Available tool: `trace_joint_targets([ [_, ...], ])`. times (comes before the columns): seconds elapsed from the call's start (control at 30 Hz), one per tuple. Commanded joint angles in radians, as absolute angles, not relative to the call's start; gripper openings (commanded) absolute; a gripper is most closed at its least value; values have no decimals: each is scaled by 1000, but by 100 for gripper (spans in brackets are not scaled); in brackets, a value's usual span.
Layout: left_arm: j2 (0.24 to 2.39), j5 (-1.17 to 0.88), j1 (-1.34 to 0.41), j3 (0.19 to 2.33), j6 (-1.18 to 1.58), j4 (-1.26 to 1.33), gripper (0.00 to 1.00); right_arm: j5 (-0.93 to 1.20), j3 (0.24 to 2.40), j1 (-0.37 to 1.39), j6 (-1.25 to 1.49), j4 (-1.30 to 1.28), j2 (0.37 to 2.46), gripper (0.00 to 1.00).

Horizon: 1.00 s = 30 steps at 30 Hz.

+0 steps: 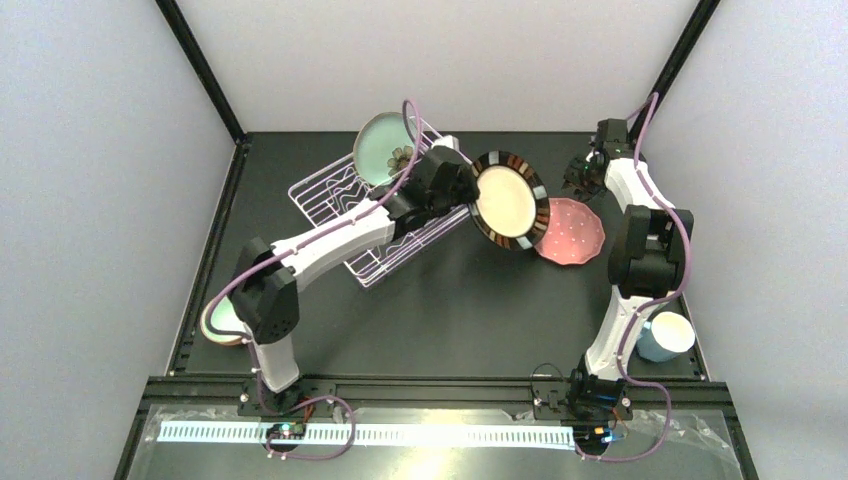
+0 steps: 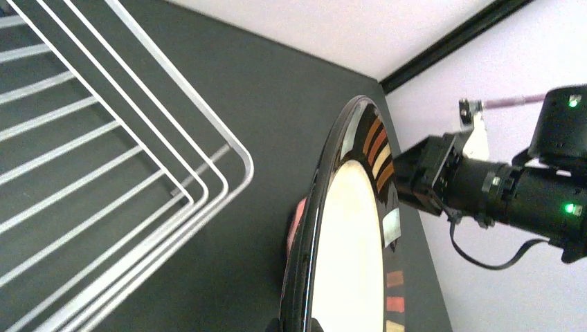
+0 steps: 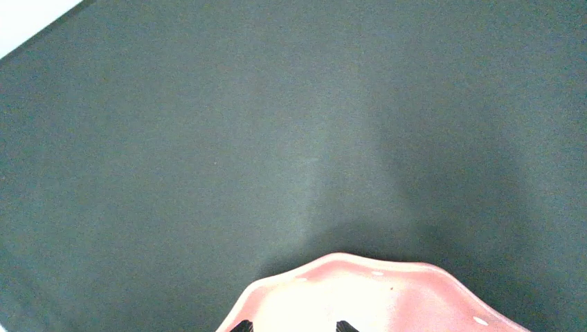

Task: Load the mixed dishes into the dish rack
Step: Insert the plate into the dish rack.

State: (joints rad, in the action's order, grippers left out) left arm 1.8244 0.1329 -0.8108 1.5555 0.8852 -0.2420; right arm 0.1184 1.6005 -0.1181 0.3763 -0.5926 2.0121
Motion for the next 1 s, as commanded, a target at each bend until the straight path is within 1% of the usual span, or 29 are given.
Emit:
trace_joint_targets([
  [0.0,1712,215,-794,1657,800,-217,1,149,1620,-114,401,-594,1973,69],
  [0.2,1668,317,-785,1719,660,-298,1,168,1621,-114,408,-579,1966,69],
  [0.53,1570,481,-752,1726,417,-314,1,191,1644,-114,412,-568,1968,69],
  [0.7,1538,498,-709,1749,288,-313,1,205,1643,-114,423,-550,1972,69],
  [0.97,1544,492,-620,1799,103,-311,1,195,1674,-114,420,-538,1999,69],
])
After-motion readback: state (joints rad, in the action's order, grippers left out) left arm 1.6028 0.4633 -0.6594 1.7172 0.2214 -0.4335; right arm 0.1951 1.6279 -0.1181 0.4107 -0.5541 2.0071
